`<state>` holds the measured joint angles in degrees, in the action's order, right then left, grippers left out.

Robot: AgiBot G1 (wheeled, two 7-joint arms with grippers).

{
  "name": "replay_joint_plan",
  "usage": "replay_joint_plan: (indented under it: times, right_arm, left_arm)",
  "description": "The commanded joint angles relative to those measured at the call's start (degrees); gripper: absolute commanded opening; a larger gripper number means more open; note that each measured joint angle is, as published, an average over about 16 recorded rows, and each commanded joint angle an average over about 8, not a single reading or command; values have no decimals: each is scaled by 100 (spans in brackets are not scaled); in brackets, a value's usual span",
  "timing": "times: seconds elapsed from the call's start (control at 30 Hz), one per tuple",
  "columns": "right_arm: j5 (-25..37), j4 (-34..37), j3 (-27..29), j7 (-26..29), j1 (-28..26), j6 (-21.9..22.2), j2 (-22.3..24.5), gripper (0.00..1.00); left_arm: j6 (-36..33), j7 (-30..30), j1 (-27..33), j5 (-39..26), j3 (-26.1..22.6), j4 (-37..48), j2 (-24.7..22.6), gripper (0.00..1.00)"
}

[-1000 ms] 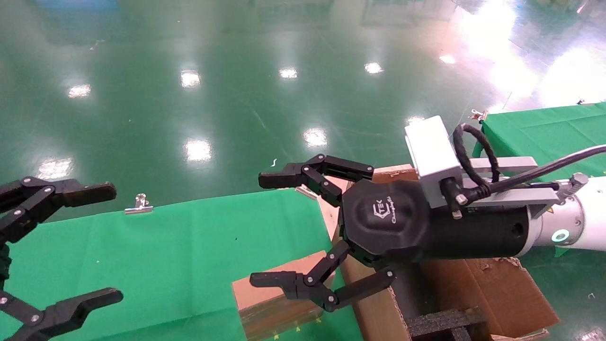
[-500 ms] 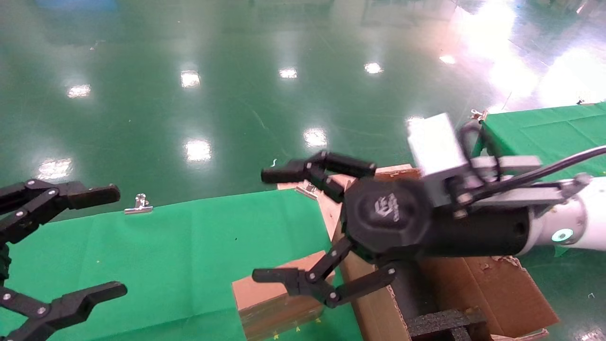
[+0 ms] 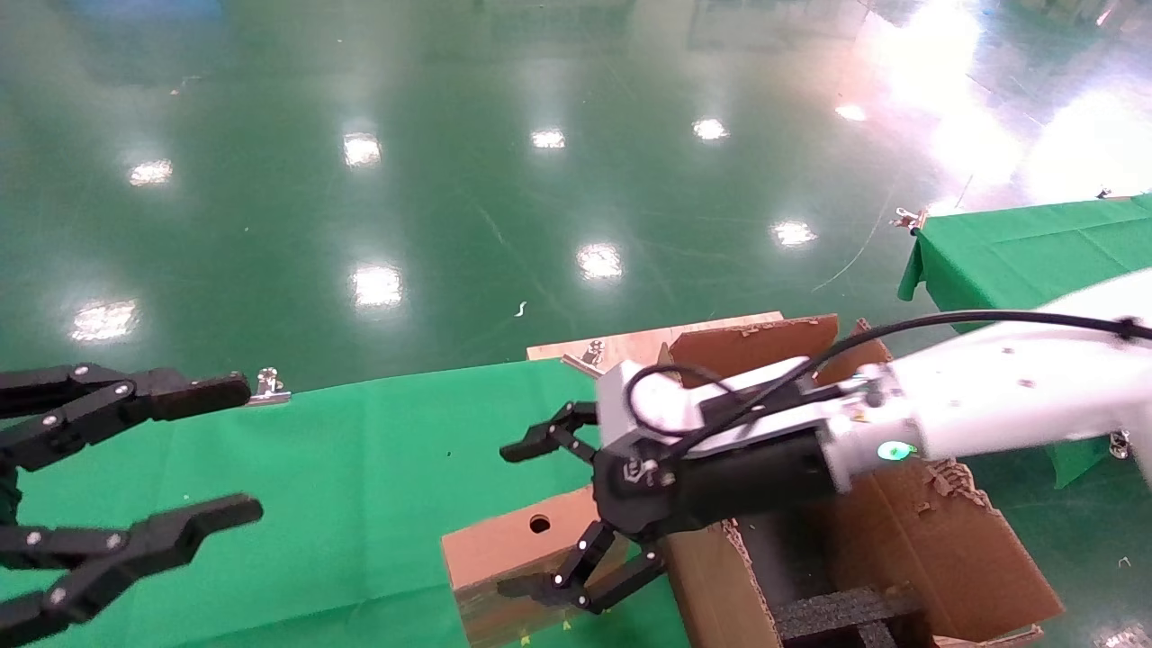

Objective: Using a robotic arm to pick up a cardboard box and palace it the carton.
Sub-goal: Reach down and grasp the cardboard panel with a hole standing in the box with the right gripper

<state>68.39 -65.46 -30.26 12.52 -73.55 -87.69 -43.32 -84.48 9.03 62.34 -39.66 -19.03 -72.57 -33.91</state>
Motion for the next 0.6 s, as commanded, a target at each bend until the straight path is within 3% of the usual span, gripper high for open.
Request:
replay_joint_plan:
  times: [0.03, 0.6]
  right_arm:
    - [308, 177, -169, -15, -174, -69, -152, 100]
    - [2030, 1479, -1498, -1148, -1441, -249, -1290, 100]
  left_arm:
    - [0, 0, 0, 0, 0, 0, 0, 0]
    - [1, -1, 1, 1, -2, 0, 1, 0]
